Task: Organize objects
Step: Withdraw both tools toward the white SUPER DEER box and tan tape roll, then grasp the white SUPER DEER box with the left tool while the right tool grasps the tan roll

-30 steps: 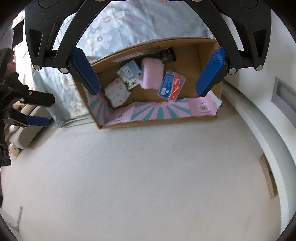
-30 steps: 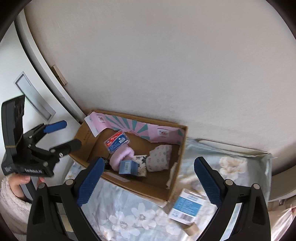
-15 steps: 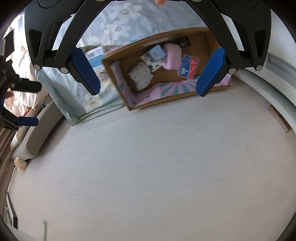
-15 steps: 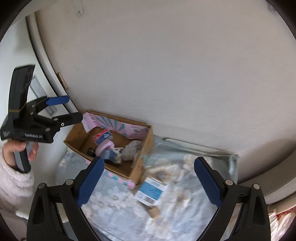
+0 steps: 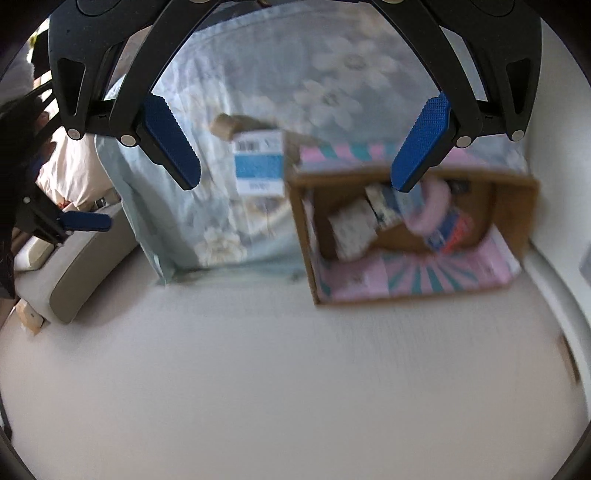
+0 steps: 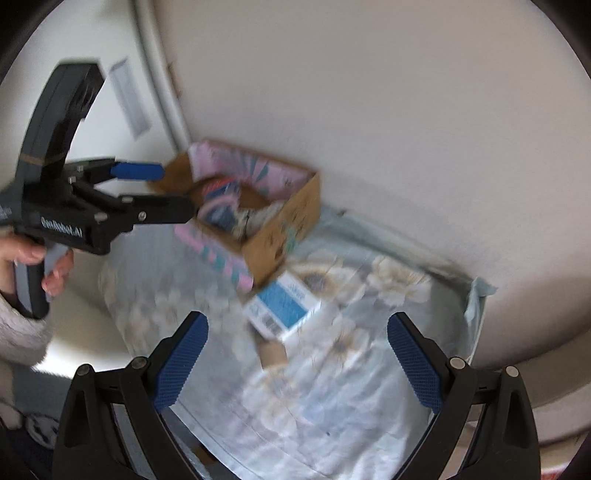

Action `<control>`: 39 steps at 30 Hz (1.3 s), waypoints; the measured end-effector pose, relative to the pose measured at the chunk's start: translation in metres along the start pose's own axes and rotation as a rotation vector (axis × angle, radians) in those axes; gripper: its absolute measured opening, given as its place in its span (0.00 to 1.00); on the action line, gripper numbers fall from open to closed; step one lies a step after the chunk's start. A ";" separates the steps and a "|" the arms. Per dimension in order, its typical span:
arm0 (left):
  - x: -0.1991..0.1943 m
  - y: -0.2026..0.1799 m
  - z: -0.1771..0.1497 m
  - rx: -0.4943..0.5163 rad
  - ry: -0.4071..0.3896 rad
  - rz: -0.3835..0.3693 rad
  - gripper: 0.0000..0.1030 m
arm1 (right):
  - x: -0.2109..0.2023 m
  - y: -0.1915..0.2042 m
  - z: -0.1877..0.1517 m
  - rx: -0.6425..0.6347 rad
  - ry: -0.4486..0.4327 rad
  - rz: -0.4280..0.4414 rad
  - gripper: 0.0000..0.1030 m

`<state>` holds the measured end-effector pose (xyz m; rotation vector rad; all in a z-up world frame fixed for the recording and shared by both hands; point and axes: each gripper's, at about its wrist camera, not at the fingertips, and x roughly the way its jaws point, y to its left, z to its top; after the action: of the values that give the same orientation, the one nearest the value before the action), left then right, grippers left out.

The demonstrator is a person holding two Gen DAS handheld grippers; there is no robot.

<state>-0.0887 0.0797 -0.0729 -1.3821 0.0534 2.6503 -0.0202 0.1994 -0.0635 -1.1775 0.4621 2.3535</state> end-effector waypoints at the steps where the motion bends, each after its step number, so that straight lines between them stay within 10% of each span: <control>1: 0.006 -0.003 -0.008 -0.012 0.011 0.003 1.00 | 0.006 0.001 -0.007 -0.020 0.008 0.012 0.94; 16: 0.132 -0.033 -0.069 -0.138 0.155 -0.010 0.91 | 0.100 0.012 -0.083 -0.139 0.037 0.097 0.78; 39: 0.164 -0.016 -0.061 -0.153 0.142 -0.014 0.67 | 0.145 0.019 -0.075 -0.157 0.011 0.118 0.30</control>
<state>-0.1292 0.1091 -0.2413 -1.6092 -0.1459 2.5880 -0.0573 0.1837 -0.2226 -1.2650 0.3649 2.5246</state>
